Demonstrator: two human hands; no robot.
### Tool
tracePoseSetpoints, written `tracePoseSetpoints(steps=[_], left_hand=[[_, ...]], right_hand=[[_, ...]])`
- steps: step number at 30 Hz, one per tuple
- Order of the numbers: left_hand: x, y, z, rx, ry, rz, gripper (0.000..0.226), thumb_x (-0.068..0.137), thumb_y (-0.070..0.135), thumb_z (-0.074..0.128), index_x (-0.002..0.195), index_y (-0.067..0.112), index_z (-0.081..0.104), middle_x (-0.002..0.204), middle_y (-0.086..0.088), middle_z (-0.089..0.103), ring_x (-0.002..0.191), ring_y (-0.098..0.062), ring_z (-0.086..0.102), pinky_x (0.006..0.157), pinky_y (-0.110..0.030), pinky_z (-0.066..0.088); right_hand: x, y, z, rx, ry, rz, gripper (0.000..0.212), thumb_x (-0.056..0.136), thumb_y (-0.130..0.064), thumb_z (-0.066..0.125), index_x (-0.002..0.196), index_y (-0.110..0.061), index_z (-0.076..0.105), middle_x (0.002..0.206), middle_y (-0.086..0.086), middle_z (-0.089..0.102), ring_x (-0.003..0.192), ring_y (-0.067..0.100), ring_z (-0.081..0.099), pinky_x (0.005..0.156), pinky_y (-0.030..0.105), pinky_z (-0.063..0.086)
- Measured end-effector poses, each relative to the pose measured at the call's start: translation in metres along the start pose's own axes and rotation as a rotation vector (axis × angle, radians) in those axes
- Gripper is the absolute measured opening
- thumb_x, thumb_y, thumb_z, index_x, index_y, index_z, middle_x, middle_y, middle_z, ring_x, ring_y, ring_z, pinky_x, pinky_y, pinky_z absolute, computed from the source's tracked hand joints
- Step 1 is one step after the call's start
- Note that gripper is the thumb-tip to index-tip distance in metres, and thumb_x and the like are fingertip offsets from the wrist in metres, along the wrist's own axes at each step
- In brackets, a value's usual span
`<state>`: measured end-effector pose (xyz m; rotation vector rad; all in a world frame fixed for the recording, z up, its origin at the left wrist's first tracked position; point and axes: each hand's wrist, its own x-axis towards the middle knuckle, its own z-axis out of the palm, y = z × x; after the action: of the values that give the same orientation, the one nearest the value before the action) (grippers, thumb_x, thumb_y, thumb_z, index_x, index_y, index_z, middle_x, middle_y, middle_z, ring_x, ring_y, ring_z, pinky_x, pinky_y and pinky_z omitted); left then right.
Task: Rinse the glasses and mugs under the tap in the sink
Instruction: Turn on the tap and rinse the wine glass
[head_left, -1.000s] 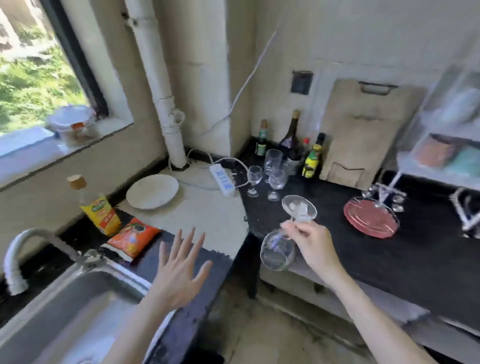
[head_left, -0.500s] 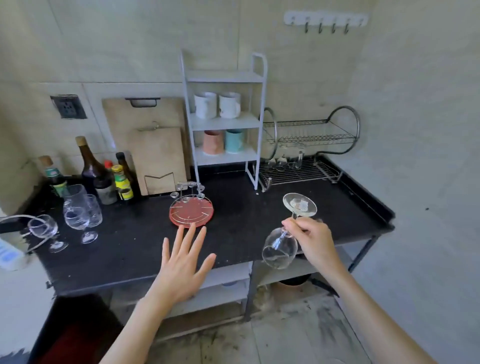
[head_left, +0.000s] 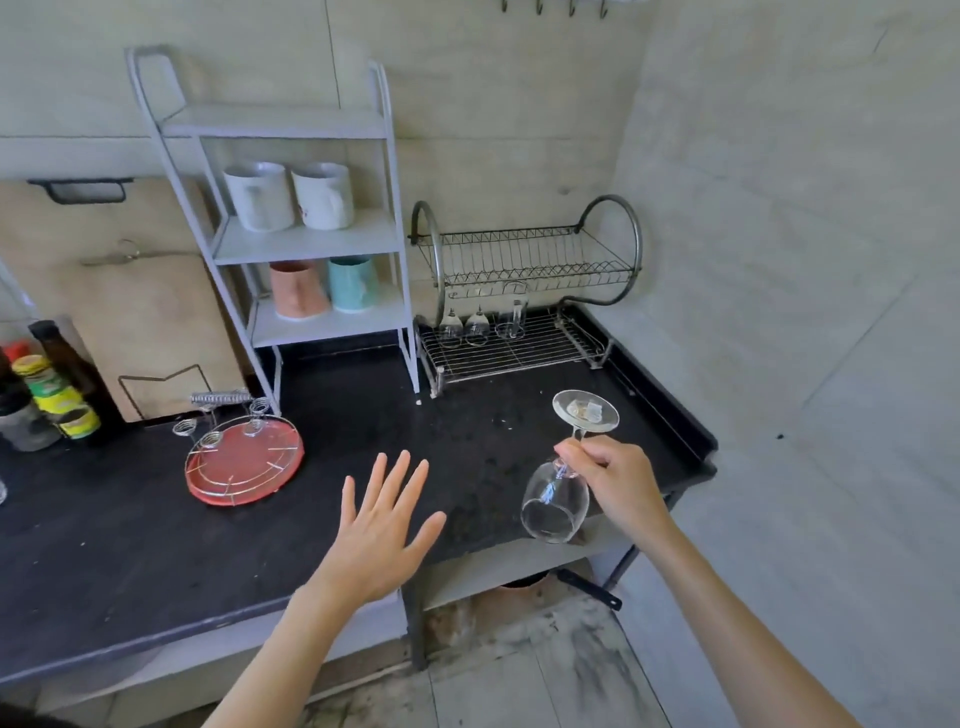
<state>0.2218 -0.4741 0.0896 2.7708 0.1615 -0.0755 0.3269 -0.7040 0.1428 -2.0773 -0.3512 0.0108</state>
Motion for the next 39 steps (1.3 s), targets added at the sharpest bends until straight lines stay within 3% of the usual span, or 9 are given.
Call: tracePoseSetpoints(steps=[4, 10, 16, 22, 26, 30, 32, 37, 39], left_hand=[[0.057, -0.010, 0.013, -0.071, -0.005, -0.051, 0.112, 0.049, 0.086, -0.025, 0.145, 0.031, -0.010, 0.145, 0.014, -0.027, 0.132, -0.010, -0.033, 0.111, -0.043, -0.019], [0.173, -0.030, -0.012, -0.107, 0.061, -0.067, 0.101, 0.060, 0.084, -0.011, 0.145, 0.031, -0.011, 0.148, 0.012, -0.027, 0.133, -0.009, -0.033, 0.110, -0.041, -0.020], [0.261, -0.035, -0.062, 0.035, 0.194, -0.030, 0.084, 0.063, 0.079, -0.023, 0.135, 0.036, -0.024, 0.146, 0.011, -0.034, 0.131, -0.011, -0.039, 0.110, -0.041, -0.022], [0.291, -0.049, -0.063, 0.070, 0.199, -0.122, 0.081, 0.068, 0.075, -0.022, 0.139, 0.038, -0.021, 0.148, 0.012, -0.032, 0.131, -0.011, -0.040, 0.109, -0.041, -0.023], [0.296, -0.060, -0.059, 0.049, 0.210, -0.220, 0.076, 0.072, 0.074, -0.017, 0.139, 0.039, -0.018, 0.151, 0.012, -0.025, 0.133, -0.010, -0.036, 0.108, -0.040, -0.024], [0.301, -0.061, -0.061, 0.066, 0.202, -0.302, 0.081, 0.068, 0.075, -0.024, 0.140, 0.037, -0.018, 0.151, 0.011, -0.025, 0.134, -0.012, -0.035, 0.108, -0.040, -0.024], [0.302, -0.061, -0.060, 0.086, 0.188, -0.339, 0.084, 0.065, 0.075, -0.027, 0.139, 0.037, -0.020, 0.151, 0.010, -0.026, 0.134, -0.013, -0.036, 0.109, -0.040, -0.024], [0.299, -0.062, -0.052, 0.037, 0.186, -0.415, 0.088, 0.062, 0.078, -0.026, 0.138, 0.036, -0.016, 0.150, 0.009, -0.023, 0.134, -0.014, -0.033, 0.109, -0.040, -0.022], [0.297, -0.062, -0.049, 0.033, 0.176, -0.445, 0.089, 0.059, 0.079, -0.027, 0.137, 0.037, -0.018, 0.149, 0.009, -0.025, 0.134, -0.014, -0.034, 0.109, -0.040, -0.022]], right_hand=[[0.062, 0.018, 0.002, -0.048, -0.075, 0.046, 0.046, 0.087, -0.022, 0.061, 0.043, -0.023, 0.052, 0.049, -0.008, 0.049, 0.053, 0.005, 0.046, 0.062, 0.024, 0.038], [0.196, -0.006, 0.007, -0.008, -0.094, -0.010, 0.034, 0.087, -0.029, 0.060, 0.079, 0.003, 0.069, 0.078, 0.022, 0.066, 0.072, 0.020, 0.062, 0.084, 0.053, 0.049], [0.312, -0.058, 0.011, 0.096, -0.055, -0.121, 0.016, 0.090, -0.027, 0.056, 0.099, -0.022, 0.068, 0.092, -0.002, 0.070, 0.075, -0.005, 0.063, 0.083, 0.021, 0.052], [0.408, -0.072, 0.046, 0.016, -0.134, -0.192, 0.028, 0.092, -0.028, 0.051, 0.107, -0.010, 0.066, 0.106, 0.004, 0.068, 0.104, 0.037, 0.058, 0.088, 0.031, 0.044], [0.447, -0.060, 0.081, -0.001, -0.255, -0.210, 0.026, 0.093, -0.023, 0.051, 0.107, -0.005, 0.065, 0.118, 0.004, 0.064, 0.103, 0.010, 0.059, 0.082, 0.004, 0.041], [0.469, -0.046, 0.108, -0.024, -0.353, -0.202, 0.028, 0.094, -0.024, 0.051, 0.108, -0.005, 0.065, 0.114, 0.007, 0.066, 0.071, 0.011, 0.063, 0.076, 0.011, 0.043], [0.476, -0.042, 0.117, -0.021, -0.387, -0.206, 0.029, 0.093, -0.024, 0.052, 0.111, -0.005, 0.064, 0.118, 0.007, 0.065, 0.064, -0.003, 0.054, 0.077, 0.012, 0.042], [0.483, -0.035, 0.131, -0.018, -0.420, -0.219, 0.032, 0.093, -0.023, 0.053, 0.115, -0.003, 0.062, 0.123, 0.010, 0.062, 0.113, 0.018, 0.058, 0.093, 0.015, 0.032], [0.485, -0.031, 0.136, -0.028, -0.426, -0.228, 0.032, 0.093, -0.024, 0.052, 0.119, -0.006, 0.060, 0.123, 0.007, 0.062, 0.114, 0.017, 0.057, 0.099, 0.022, 0.035]])
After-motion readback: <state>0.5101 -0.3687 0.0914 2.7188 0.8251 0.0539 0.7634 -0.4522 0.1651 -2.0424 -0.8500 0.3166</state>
